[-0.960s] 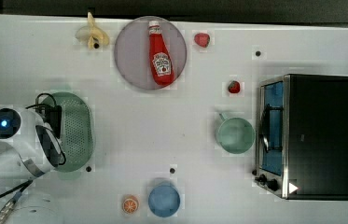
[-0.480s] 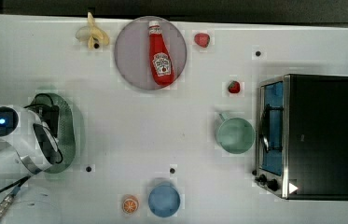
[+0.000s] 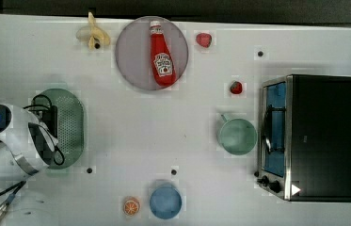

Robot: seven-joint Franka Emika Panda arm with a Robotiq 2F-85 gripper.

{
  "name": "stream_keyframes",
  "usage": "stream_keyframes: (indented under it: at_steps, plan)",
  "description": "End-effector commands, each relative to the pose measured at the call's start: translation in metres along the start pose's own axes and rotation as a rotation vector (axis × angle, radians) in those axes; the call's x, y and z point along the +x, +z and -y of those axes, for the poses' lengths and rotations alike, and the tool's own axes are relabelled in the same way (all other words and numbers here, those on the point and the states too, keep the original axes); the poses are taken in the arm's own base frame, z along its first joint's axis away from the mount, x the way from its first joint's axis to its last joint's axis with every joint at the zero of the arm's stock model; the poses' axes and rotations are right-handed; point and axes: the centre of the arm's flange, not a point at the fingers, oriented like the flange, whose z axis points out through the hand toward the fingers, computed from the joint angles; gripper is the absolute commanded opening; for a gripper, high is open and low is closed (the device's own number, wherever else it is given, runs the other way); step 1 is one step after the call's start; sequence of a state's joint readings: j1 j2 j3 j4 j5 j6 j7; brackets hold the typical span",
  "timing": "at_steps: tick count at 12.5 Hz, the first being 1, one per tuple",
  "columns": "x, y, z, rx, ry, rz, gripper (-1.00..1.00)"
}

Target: Drag strainer right to left.

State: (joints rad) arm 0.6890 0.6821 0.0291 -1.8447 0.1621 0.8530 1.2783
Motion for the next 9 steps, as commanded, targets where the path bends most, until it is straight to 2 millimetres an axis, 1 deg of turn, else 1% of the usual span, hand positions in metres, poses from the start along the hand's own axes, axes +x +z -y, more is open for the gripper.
stream_keyframes:
  at_steps: [1,2,3,5,7,8,9]
  plan:
    - [0.037,-0.129,0.028,0.093,-0.129,0.035,1.00]
    - [0.059,-0.166,0.032,0.110,-0.165,0.031,1.00]
    - [0.086,-0.202,0.035,0.116,-0.201,0.025,1.00]
    - [0.152,-0.276,0.033,0.128,-0.324,0.005,1.00]
    - [0.234,-0.349,0.022,0.166,-0.422,-0.012,1.00]
    - [0.277,-0.380,0.011,0.184,-0.443,-0.023,1.00]
    - [0.319,-0.404,-0.002,0.191,-0.462,-0.039,1.00]
